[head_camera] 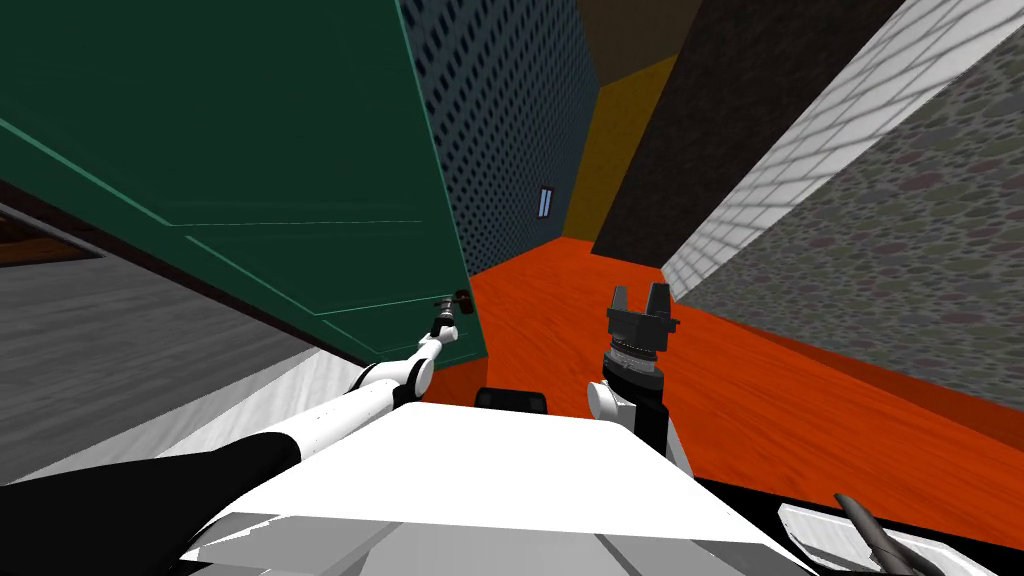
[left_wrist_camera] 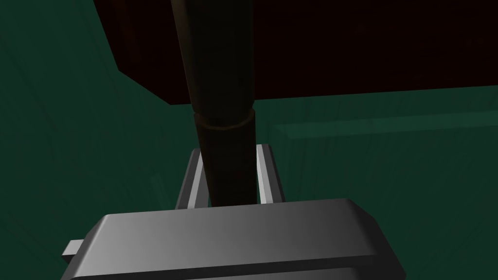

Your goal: Push the door open

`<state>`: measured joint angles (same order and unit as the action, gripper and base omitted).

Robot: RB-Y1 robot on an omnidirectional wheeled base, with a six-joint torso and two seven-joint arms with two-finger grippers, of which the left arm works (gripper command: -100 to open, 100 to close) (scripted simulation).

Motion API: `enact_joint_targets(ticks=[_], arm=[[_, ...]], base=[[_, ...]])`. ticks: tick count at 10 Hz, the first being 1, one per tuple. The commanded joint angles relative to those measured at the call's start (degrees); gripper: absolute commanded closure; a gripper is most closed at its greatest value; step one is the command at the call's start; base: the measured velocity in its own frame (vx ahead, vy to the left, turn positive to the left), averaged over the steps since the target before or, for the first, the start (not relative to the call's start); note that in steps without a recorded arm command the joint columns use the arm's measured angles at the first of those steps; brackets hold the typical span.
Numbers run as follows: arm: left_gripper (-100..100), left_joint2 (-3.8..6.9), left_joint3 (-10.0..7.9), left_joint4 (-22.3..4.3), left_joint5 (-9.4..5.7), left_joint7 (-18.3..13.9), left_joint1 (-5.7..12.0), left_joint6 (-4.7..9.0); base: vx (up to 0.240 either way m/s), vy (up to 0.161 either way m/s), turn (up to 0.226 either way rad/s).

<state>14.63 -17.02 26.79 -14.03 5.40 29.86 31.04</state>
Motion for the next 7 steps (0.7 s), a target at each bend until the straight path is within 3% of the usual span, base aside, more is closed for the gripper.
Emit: enact_joint_targets(ticks=[1, 5, 7], arm=[[100, 0.26, -0.71, 0.64, -0.28, 0.42, -0.24, -0.42], [100, 0.57, -1.57, 1.11, -0.62, 0.85, -1.06, -0.82], [100, 1.37, -2.92, 1.11, -1.26, 1.49, -1.34, -0.75]], base=[[0.1, -0.04, 0.023], [0.118, -0.075, 0.059], [0.163, -0.044, 0.059]])
